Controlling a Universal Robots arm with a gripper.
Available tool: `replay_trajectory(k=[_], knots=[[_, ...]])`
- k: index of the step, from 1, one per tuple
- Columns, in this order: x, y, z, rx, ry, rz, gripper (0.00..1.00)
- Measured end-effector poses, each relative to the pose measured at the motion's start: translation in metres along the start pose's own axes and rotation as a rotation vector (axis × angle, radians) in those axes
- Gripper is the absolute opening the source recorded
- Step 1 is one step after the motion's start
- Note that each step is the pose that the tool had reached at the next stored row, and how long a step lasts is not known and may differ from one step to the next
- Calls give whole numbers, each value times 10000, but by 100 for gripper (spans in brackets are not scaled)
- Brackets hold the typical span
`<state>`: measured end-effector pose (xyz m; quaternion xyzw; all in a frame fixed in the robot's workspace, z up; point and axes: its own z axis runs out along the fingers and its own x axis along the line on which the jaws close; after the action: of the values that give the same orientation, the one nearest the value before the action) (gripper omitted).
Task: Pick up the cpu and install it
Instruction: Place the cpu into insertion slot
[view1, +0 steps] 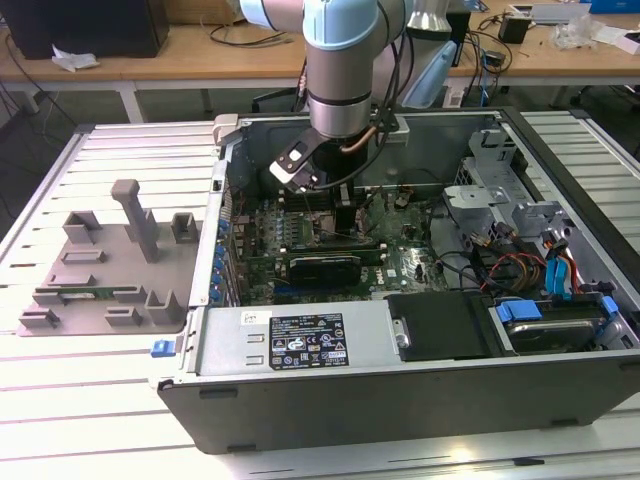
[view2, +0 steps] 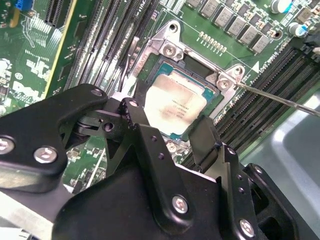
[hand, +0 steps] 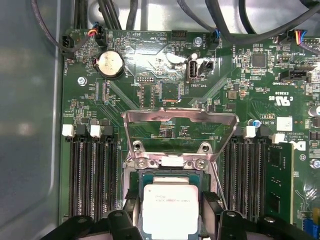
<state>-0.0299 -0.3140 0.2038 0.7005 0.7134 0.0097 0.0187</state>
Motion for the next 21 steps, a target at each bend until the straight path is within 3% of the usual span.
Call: replay_trajectory(k=[4,9,10,11,12,16,21], knots=[[-1,4,-95,0,0,0,61],[-1,5,-114,0,0,0,60],[-1,5,-118,-1,0,0,53],[-2,5,-124,0,0,0,35],[-2,5,-127,-1,0,0,35],[-2,6,-145,-1,1,0,11],[-2,0,-154,-2,2,-1,11]])
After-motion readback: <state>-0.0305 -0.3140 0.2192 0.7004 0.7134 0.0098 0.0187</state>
